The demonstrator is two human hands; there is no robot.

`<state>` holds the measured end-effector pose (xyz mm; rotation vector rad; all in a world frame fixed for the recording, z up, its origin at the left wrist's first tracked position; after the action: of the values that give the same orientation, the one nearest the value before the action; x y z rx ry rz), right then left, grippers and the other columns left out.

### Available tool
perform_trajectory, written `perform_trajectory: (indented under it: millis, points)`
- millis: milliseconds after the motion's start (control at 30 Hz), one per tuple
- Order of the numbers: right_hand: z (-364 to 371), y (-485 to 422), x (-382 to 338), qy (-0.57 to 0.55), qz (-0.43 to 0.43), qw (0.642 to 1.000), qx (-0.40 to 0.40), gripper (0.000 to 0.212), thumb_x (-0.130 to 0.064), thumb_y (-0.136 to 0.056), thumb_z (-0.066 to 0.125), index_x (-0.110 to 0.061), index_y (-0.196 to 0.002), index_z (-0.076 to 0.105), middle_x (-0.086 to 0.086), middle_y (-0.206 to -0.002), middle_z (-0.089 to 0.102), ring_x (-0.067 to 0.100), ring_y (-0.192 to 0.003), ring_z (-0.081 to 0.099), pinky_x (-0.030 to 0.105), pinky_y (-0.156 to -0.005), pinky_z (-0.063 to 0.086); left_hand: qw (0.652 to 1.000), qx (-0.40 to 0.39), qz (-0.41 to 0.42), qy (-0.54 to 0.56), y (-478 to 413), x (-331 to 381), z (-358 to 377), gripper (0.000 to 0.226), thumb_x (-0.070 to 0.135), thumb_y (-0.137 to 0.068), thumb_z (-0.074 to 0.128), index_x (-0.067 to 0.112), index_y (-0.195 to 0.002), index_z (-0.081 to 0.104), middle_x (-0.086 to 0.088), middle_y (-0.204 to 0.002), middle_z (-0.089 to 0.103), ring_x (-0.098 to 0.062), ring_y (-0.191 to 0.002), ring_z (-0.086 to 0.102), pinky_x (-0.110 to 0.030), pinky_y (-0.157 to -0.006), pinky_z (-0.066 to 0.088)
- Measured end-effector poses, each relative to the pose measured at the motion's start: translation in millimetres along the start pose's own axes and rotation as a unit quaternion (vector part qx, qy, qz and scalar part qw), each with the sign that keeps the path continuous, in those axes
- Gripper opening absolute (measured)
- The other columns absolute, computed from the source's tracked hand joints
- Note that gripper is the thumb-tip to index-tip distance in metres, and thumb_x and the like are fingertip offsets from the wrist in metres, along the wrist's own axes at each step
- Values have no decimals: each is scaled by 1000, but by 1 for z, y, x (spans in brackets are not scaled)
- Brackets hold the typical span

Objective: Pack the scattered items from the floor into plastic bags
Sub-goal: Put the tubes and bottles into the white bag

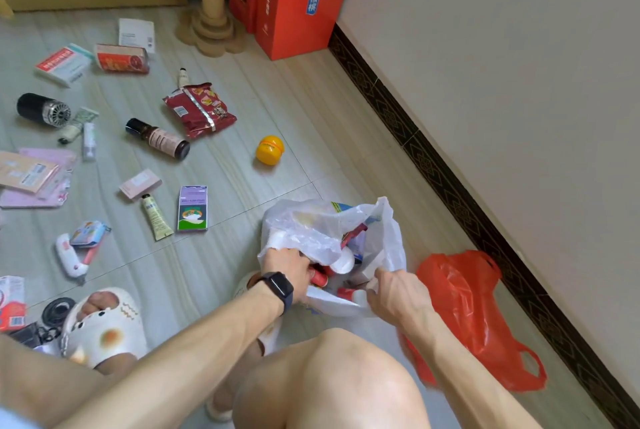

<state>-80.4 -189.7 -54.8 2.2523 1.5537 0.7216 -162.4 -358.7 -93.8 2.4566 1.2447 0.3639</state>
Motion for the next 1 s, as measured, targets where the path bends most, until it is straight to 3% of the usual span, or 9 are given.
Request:
perform_trajectory:
  millis: [67, 167, 233, 300, 400, 500, 667, 833, 1000]
  points:
    - [-4, 2, 14, 1, 30, 999, -22, 55, -36, -87, 53, -29, -139, 39, 10, -131, 54, 33, -111, 62, 36, -80, 51, 998, -6, -17, -65, -5, -22, -11, 46, 24, -94, 45, 29, -139, 47, 2, -135, 55, -22, -126, 50, -36, -101, 40]
    - [-11, 7, 35, -10, 83, 996, -31, 91, -31, -79, 61, -35, -153, 8, 10, -150, 26, 29, -105, 65, 32, -69, 50, 986, 14, 3, -164, -6, -40, -38, 65, 33, -97, 37, 34, -154, 5, 0, -155, 32, -28, -139, 32, -41, -112, 21]
    - [-24, 8, 39, -10, 85, 996, 5, 97, -25, -78, 59, -33, -154, 0, 10, -155, 16, 30, -95, 67, 31, -63, 48, 982, 38, 12, -186, -1, -45, -70, 75, 42, -96, 40, 35, -154, -9, -1, -164, 0, -32, -145, 16, -47, -116, 10]
    - [-40, 10, 39, -17, 85, 995, 54, 99, -20, -77, 57, -32, -155, -4, 5, -157, 14, 32, -90, 68, 31, -58, 43, 978, 52, 16, -203, 5, -52, -100, 84, 47, -94, 45, 35, -153, -14, 0, -162, -17, -32, -147, 7, -47, -117, 10]
    - [-48, 13, 45, -37, 95, 991, 82, 103, -17, -75, 55, -34, -154, -9, -3, -156, 8, 33, -78, 66, 31, -56, 42, 989, 50, 49, -127, 4, -63, -117, 96, 43, -87, 62, 38, -154, -6, 0, -163, -2, -33, -142, 25, -40, -113, 26]
    - [-31, 16, 55, -36, 94, 995, 24, 107, -21, -73, 56, -38, -153, -13, -2, -161, -1, 30, -92, 63, 33, -69, 47, 991, 64, 119, 11, 10, -61, -116, 81, 27, -81, 64, 43, -149, 22, 1, -150, 37, -27, -134, 41, -40, -100, 46]
    - [-19, 20, 60, -84, 83, 993, -14, 89, -37, -72, 55, -43, -150, 13, -10, -154, 31, 25, -113, 59, 36, -83, 52, 983, 69, 126, 114, 25, -50, -122, 50, 21, -86, 54, 40, -132, 54, 9, -131, 61, -21, -120, 57, -34, -91, 51]
    - [-54, 31, 32, -41, 23, 996, 78, 57, -48, -87, 51, -44, -142, 39, -16, -141, 52, 20, -116, 53, 31, -82, 50, 978, 85, 114, 153, 25, -50, -150, 46, 27, -82, 57, 39, -127, 58, 14, -113, 69, -19, -106, 63, -29, -81, 51]
    - [-112, 38, -29, -116, -84, 973, 184, 47, -48, -92, 53, -42, -138, 48, -21, -137, 54, 12, -128, 46, 28, -90, 46, 981, 123, 131, 77, 27, -70, -186, 52, 24, -87, 52, 39, -137, 48, 3, -120, 65, -26, -109, 61, -29, -75, 43]
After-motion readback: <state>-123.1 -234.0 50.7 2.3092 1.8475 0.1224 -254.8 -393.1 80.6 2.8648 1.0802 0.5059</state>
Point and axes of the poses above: each hand's wrist, its own y-axis away from the middle knuckle, its own z-axis out of the palm, x = y × z, the point moved 9 cm from there along -y, towards the middle knuckle
